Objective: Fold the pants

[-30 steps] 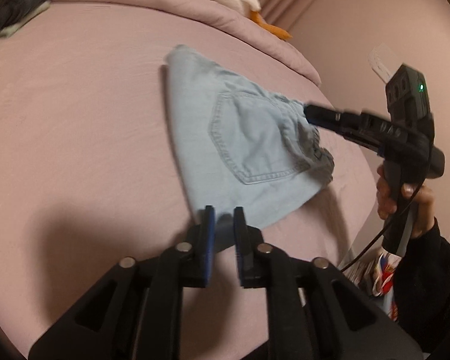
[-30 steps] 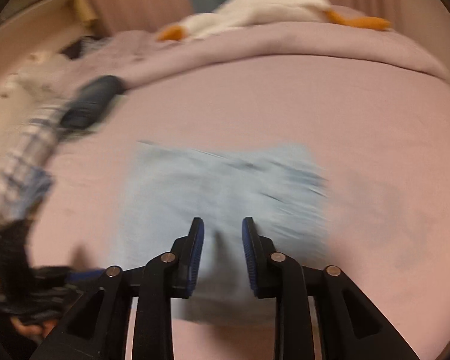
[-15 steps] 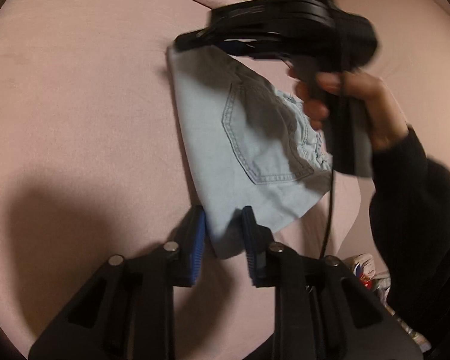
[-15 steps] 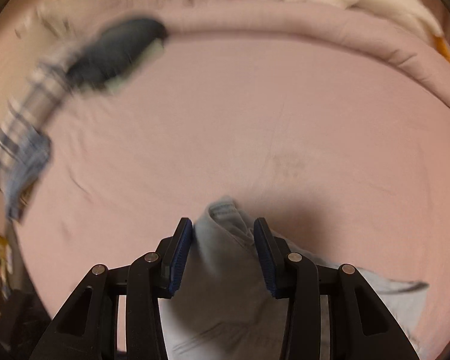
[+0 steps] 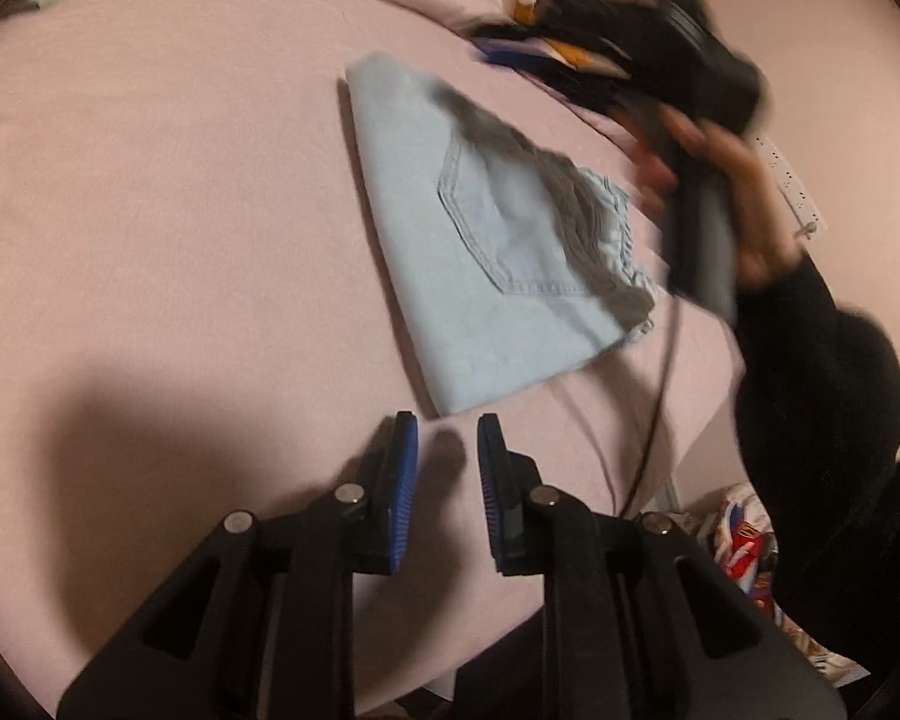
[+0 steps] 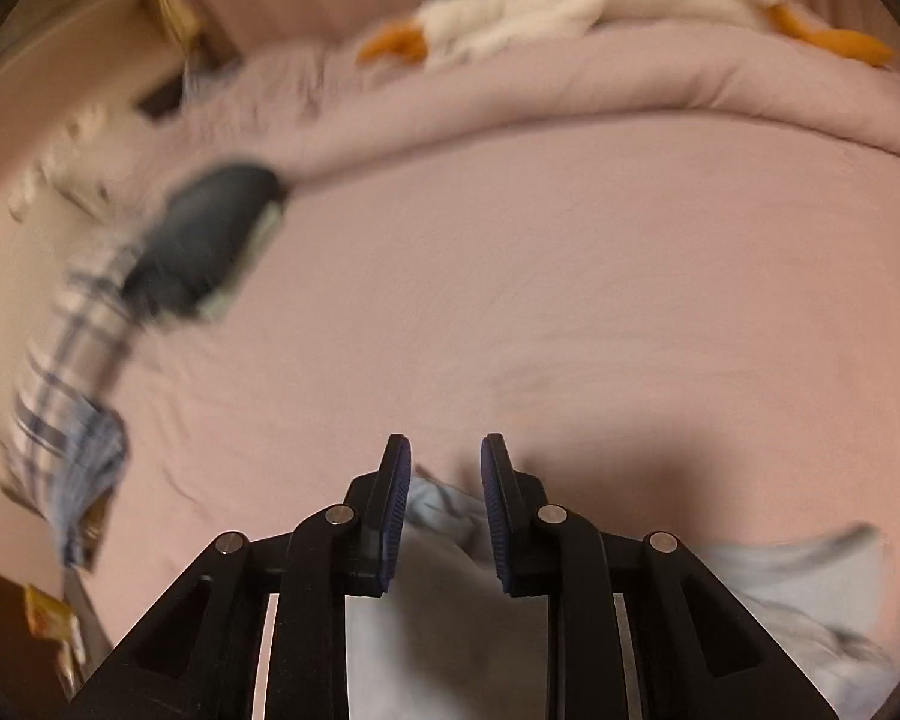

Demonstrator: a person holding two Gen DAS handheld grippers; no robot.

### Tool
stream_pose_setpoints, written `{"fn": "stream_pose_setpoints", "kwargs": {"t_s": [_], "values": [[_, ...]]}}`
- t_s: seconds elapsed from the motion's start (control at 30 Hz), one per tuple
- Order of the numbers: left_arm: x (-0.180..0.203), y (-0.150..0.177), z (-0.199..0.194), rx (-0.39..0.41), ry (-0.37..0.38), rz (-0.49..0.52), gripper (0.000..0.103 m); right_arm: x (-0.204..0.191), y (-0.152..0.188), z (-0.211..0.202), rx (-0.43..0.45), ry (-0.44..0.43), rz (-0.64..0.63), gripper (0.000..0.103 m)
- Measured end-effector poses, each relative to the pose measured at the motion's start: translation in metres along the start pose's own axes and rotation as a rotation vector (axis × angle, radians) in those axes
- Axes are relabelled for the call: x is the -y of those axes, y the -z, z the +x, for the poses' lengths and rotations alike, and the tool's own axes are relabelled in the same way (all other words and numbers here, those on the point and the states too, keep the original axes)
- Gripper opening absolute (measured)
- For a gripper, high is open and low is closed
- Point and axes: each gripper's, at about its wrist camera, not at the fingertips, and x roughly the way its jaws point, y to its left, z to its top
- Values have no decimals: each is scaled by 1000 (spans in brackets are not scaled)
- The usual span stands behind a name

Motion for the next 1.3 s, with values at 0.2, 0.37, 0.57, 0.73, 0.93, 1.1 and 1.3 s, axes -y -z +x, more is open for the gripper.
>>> {"fn": "stream_pose_setpoints", "kwargs": {"t_s": [0.2, 0.37, 0.57, 0.73, 0.93, 1.1, 1.3], "values": [[23, -33, 2, 84, -11, 56, 38, 21, 56, -101, 89, 152, -118, 24], [34, -51, 35, 63, -72, 147, 44, 37, 103, -130, 63, 299, -221, 24], [27, -51, 56, 13, -160, 244, 52, 52, 155, -103, -6, 382, -286, 24], [9, -55, 30, 40, -149, 156, 69, 84, 137, -126, 31, 197, -38, 33], [-37, -51, -6, 95, -62, -82, 86, 155, 143, -154, 130, -33, 338, 60], [-56, -55, 0, 58, 68, -244, 86, 185, 161, -140, 66, -125, 489, 61], [-52, -53, -3, 58, 75, -217, 86, 183, 156, -122, 31, -238, 529, 66]]}}
